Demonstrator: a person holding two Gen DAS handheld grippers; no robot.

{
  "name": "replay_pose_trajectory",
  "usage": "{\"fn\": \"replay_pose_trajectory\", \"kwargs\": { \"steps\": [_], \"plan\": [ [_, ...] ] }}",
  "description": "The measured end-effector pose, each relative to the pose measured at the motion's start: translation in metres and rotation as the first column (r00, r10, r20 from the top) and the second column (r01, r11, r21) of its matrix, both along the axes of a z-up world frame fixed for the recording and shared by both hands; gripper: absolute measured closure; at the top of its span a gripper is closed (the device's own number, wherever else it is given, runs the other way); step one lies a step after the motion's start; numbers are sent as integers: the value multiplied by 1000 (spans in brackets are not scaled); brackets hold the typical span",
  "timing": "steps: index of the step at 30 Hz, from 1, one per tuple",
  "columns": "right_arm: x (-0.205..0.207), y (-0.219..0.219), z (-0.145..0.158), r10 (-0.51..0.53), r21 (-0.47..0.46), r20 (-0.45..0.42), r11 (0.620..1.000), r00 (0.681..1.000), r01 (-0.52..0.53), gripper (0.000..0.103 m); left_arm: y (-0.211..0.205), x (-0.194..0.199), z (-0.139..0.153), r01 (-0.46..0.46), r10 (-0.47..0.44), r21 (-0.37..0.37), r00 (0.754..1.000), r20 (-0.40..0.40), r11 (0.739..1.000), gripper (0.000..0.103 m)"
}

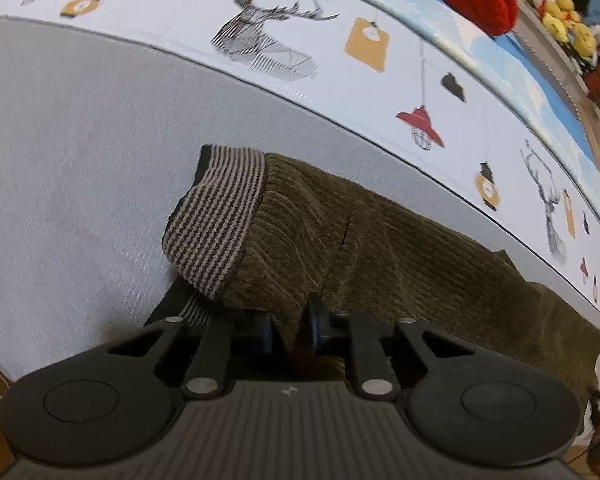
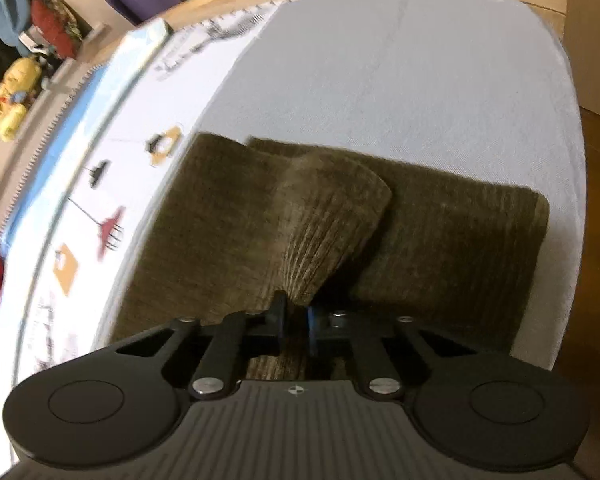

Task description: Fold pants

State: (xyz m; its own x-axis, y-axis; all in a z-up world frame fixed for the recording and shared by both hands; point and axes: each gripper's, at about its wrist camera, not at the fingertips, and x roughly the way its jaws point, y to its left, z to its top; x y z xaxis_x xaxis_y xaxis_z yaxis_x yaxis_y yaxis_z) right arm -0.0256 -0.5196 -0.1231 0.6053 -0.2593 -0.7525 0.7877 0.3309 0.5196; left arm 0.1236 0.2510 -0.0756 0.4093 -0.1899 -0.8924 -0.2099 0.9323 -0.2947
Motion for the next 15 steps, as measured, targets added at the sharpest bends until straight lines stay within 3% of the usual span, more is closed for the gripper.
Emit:
{"fn": "replay_pose_trajectory", "kwargs": {
  "steps": [5, 9, 10, 12, 15],
  "plan": [
    [-11, 8, 38, 53, -120, 136, 992, 989, -37, 96, 5, -11, 17, -11, 15, -42, 996, 91, 999, 93],
    [-46, 12, 75, 79, -187, 365, 982, 927, -10, 96, 20, -35, 46, -4, 38, -142, 970, 240, 990, 93],
    [-55, 12, 81, 84, -209, 387, 978, 918, -2, 96, 23, -40, 49, 10, 29, -149, 966, 258, 989, 93],
    [-67, 5, 80, 66, -209, 310, 978, 948, 0, 96, 24, -44, 43, 37, -7, -127, 973, 230, 991, 93],
    [-72, -14, 30, 40, 10, 9, 999, 999, -40, 96, 16, -43, 11, 95, -93, -22, 993, 72, 995, 93]
  ]
}}
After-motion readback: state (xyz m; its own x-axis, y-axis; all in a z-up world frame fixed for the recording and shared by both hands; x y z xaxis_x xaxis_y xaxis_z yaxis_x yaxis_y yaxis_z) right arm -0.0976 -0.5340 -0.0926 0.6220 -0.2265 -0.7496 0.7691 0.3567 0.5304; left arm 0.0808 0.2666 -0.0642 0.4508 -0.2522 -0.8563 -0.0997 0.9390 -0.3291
